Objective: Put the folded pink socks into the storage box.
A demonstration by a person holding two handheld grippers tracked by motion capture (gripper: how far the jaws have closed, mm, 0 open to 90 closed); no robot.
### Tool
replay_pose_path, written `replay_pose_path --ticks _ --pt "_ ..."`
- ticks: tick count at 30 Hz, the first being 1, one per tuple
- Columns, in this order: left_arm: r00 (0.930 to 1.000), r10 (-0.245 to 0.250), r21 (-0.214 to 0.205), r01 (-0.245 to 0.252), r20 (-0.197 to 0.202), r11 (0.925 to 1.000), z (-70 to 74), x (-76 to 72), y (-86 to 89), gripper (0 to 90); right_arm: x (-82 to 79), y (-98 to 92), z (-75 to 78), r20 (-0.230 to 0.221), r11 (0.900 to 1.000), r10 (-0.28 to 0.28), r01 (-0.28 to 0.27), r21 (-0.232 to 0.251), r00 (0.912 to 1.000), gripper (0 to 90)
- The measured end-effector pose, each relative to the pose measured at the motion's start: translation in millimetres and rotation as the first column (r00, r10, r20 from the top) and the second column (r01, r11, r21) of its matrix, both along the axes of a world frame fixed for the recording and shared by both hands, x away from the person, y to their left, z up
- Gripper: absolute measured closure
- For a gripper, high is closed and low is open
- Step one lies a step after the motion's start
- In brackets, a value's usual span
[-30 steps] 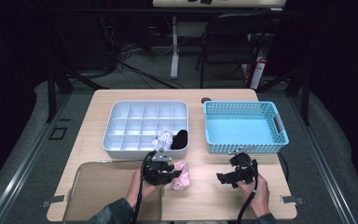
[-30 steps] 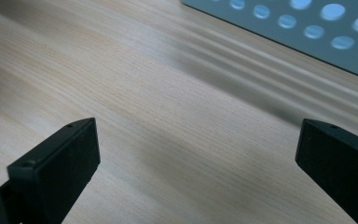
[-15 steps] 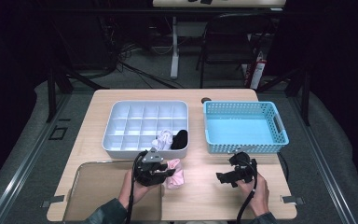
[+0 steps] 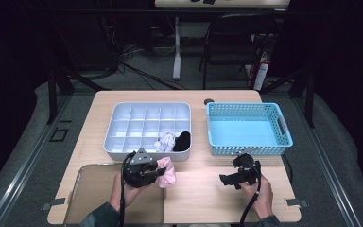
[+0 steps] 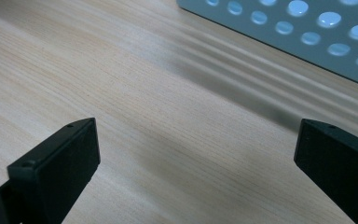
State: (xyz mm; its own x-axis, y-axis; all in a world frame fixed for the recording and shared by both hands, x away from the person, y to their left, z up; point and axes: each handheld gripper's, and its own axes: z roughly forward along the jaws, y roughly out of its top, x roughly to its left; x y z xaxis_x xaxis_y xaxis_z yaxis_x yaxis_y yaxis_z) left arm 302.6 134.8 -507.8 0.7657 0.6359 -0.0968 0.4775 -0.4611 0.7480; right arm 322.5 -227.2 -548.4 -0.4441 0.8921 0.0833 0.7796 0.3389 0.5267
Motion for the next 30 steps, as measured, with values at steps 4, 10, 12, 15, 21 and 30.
replay_pose_path --ticks 4,10,12,15,21,30 --pt "0.9997 0.013 0.014 -0.014 0.020 0.9998 3.7 -0.4 4.8 72.6 0.1 0.5 -0.1 0.002 1.0000 -0.001 0.001 0.000 1.0000 0.0" --pt "0.9987 0.043 0.033 -0.043 0.029 0.9985 9.2 -2.0 10.4 72.9 0.6 0.7 -0.2 0.002 1.0000 -0.001 0.001 -0.002 1.0000 0.0" --pt "0.9980 0.055 0.027 -0.056 0.032 0.9981 10.4 -1.2 13.1 72.9 0.8 0.8 -0.8 0.004 1.0000 -0.004 0.004 -0.001 1.0000 0.0" --pt "0.9965 0.073 0.013 -0.074 0.040 0.9972 13.8 0.0 16.9 72.9 1.0 0.7 -0.9 0.004 1.0000 -0.004 0.004 -0.003 1.0000 0.0" --pt "0.9908 0.116 -0.011 -0.115 0.070 0.9933 19.6 1.6 24.7 73.0 2.0 0.0 -1.2 0.000 0.9999 -0.005 0.005 -0.009 1.0000 0.0" --pt "0.9751 0.178 -0.039 -0.175 0.132 0.9839 28.0 6.1 30.8 73.0 2.7 -1.3 -1.5 -0.008 0.9999 -0.010 0.010 -0.003 0.9999 0.0"
